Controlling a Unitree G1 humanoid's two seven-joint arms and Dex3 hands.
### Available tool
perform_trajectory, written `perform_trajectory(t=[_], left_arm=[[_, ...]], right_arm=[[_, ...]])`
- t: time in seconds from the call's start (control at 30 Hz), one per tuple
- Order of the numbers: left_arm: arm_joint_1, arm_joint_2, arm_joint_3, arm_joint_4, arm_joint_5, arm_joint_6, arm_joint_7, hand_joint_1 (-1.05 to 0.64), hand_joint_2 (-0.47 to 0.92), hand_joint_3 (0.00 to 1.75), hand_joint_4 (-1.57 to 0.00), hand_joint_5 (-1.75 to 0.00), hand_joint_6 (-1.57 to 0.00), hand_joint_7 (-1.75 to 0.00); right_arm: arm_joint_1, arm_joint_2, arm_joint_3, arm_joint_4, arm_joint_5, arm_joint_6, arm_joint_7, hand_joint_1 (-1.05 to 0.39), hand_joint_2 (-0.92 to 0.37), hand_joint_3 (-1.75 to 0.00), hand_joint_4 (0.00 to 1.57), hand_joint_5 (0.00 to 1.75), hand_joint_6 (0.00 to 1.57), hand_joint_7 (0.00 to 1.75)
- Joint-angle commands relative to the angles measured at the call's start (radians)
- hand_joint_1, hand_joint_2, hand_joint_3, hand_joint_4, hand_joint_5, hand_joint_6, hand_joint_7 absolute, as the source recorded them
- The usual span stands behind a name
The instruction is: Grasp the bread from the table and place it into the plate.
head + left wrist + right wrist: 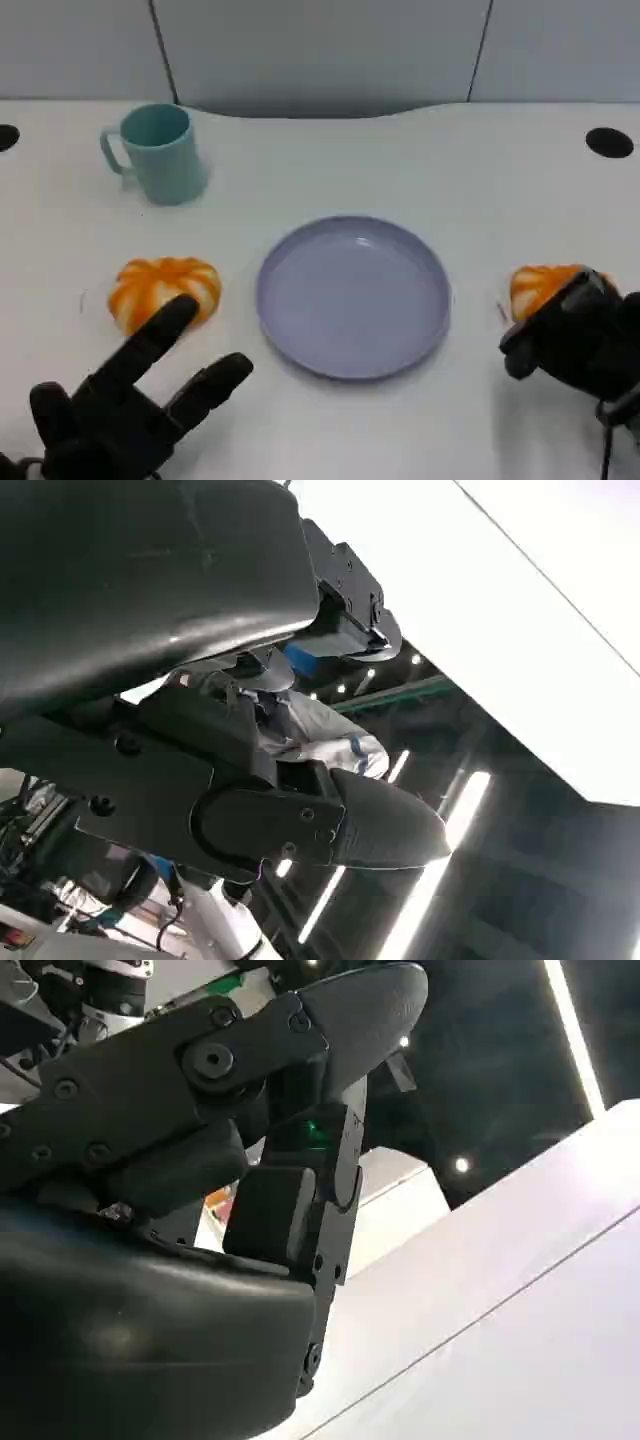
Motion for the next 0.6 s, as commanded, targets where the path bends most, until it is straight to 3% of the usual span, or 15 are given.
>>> perform_trajectory(t=[0.03,0.27,0.5,0.6], left_arm=[[0.031,0.016,0.005,-0.024,-0.002,0.005,-0.051,-1.05,0.92,0.26,-0.33,-0.44,-0.42,-0.02],[0.046,0.016,0.001,-0.048,-0.006,0.033,-0.052,-1.05,0.92,0.21,-0.38,-0.42,-0.47,-0.03],[0.053,0.019,-0.002,-0.052,-0.003,0.037,-0.054,-1.02,0.92,0.17,-0.41,-0.40,-0.51,-0.03],[0.056,0.019,-0.006,-0.061,0.000,0.040,-0.046,-1.02,0.92,0.14,-0.43,-0.38,-0.53,-0.04]], right_arm=[[0.035,-0.003,0.006,-0.063,0.005,0.025,0.005,-0.49,-0.88,0.00,1.57,0.10,1.46,0.00],[0.051,0.007,0.002,-0.074,0.016,0.075,0.016,-0.50,-0.86,-0.01,1.57,0.09,1.46,0.00],[0.077,0.014,0.018,-0.127,0.001,0.041,0.001,-0.51,-0.89,-0.01,1.57,0.11,1.47,0.00],[0.053,0.001,0.016,-0.050,-0.012,0.001,0.036,-0.51,-0.91,-0.01,1.56,0.09,1.41,0.00]])
